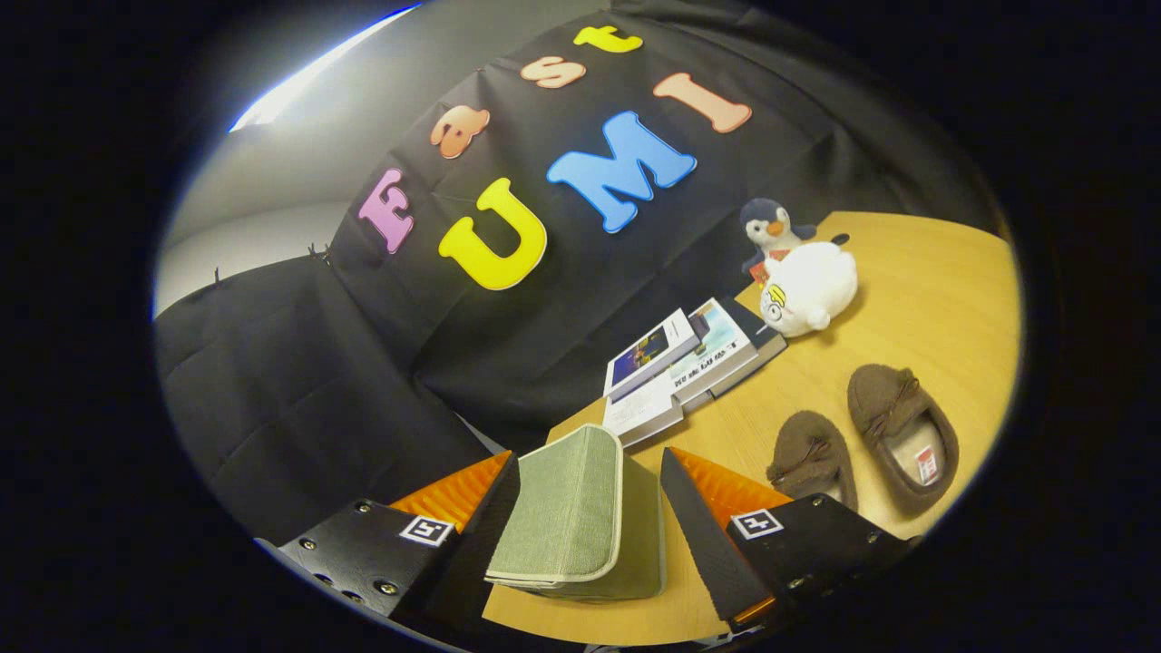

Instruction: Open the storage box then place both shoes into the box .Put the left shoe in first, then the right shoe, with the right side of both shoes facing outward in a uniform manner.

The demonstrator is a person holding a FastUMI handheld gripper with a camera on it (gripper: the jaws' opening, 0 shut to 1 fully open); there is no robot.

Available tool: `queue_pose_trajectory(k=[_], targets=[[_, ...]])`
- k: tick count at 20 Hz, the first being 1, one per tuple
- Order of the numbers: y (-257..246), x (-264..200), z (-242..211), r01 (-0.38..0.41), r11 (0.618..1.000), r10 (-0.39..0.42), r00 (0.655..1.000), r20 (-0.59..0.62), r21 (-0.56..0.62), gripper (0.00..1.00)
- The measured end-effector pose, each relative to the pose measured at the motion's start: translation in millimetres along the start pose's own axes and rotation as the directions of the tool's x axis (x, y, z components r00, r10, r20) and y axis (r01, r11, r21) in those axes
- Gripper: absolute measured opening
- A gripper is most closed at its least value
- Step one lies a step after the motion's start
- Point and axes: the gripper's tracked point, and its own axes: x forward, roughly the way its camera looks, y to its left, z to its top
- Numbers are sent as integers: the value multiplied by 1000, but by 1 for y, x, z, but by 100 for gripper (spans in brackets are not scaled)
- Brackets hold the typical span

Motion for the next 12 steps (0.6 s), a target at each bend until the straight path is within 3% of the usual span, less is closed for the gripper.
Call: queue_pose_trajectory(k=[4,12], targets=[[1,11,-28,-38,985,49,997,-65,167,96],[2,29,-70,-38,924,101,984,-147,380,95]])
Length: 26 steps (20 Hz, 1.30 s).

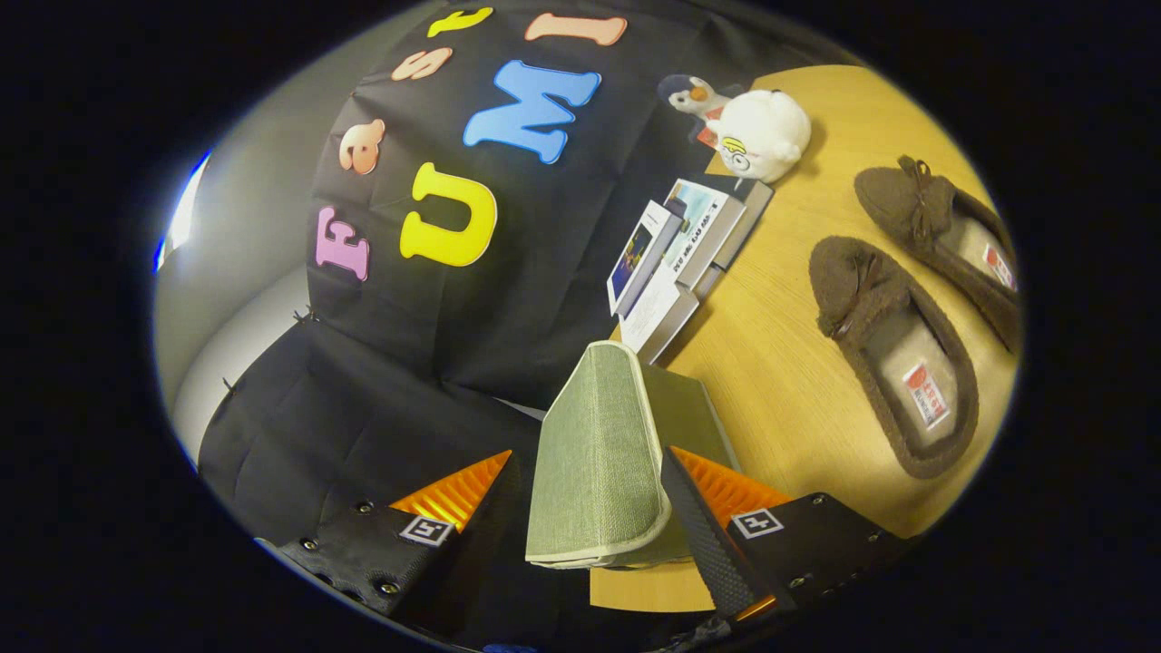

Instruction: Open the storage box then place both shoes into the box .Put the left shoe in first, then the right shoe, with the right side of both shoes facing outward in a uniform manner.

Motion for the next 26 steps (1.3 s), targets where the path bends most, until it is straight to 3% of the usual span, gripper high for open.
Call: queue_pose_trajectory(k=[8,14,16,17,23,24,25,26], targets=[[-16,20,-26,4,992,2,999,-49,128,95],[-23,33,-41,-5,961,33,995,-98,277,95],[-28,36,-39,3,949,27,996,-91,315,75],[-26,36,-42,-1,945,35,995,-97,328,70],[-22,37,-45,-33,934,82,989,-124,355,70],[-27,40,-48,-11,936,61,990,-130,352,70],[-32,36,-37,-10,932,50,994,-100,363,49],[-32,35,-30,-18,927,52,995,-83,375,39]])
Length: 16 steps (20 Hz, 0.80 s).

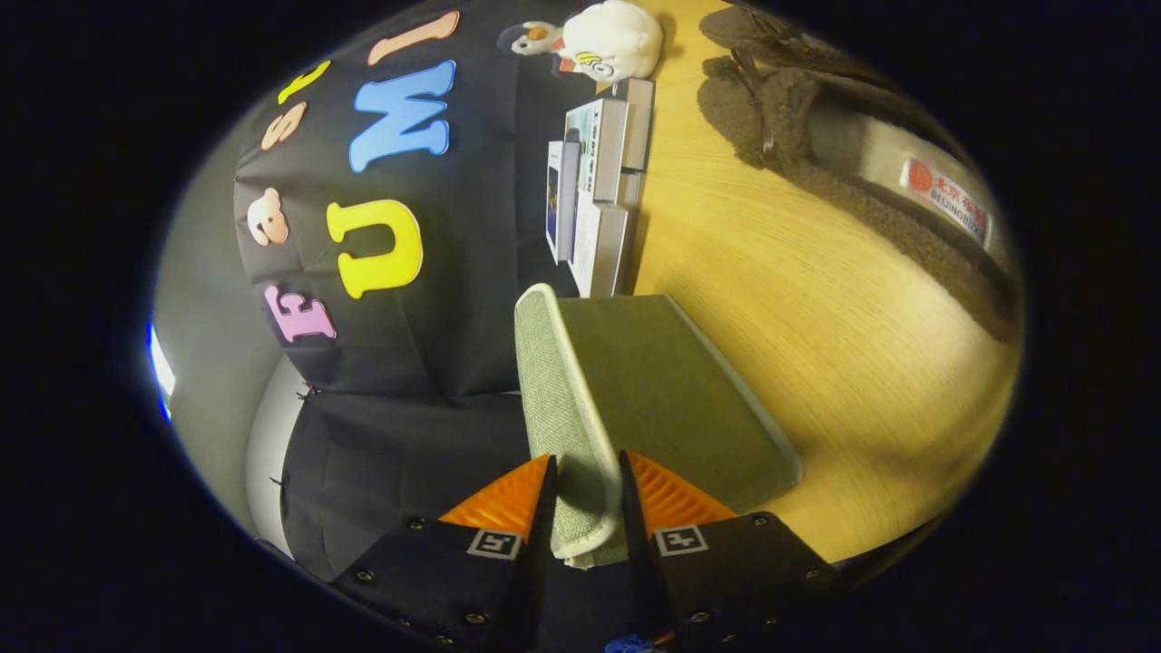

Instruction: Open the storage box then place both shoes into the box .Put the left shoe in first, then the right shoe, with the right side of both shoes facing outward in a uniform manner.

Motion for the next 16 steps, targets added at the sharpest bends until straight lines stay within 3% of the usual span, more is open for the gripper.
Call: queue_pose_trajectory(k=[1,4,5,6,16], targets=[[1,-2,-4,0,1000,0,1000,-10,-3,24],[6,-4,-11,-10,998,7,999,-52,-56,24],[20,0,-11,-52,998,51,998,-25,-43,24],[26,-5,-11,-55,996,54,998,-28,-63,0],[90,-12,-22,-64,952,43,996,-75,-301,0]])
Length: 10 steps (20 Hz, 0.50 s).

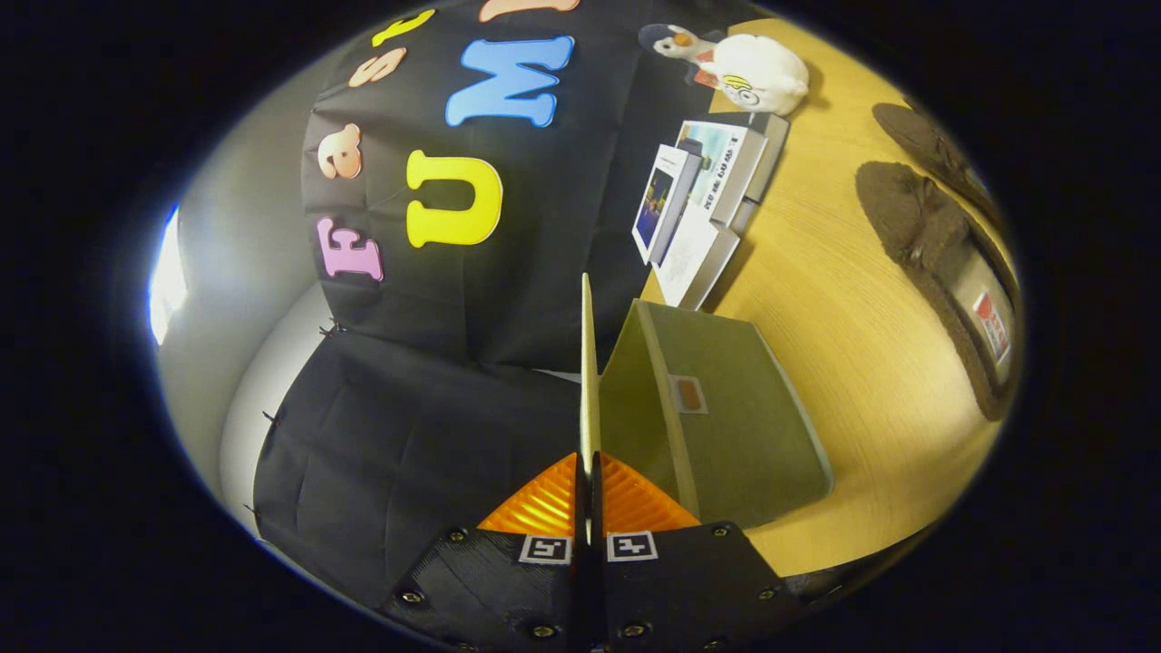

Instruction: Open the storage box then place both shoes into the box .Put the left shoe in first, then the right shoe, with the right side of both shoes facing outward in a uniform manner.

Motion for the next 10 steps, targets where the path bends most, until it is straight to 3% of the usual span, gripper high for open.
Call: queue_pose_trajectory(k=[10], targets=[[88,32,-16,-42,977,28,997,-68,-211,0]])
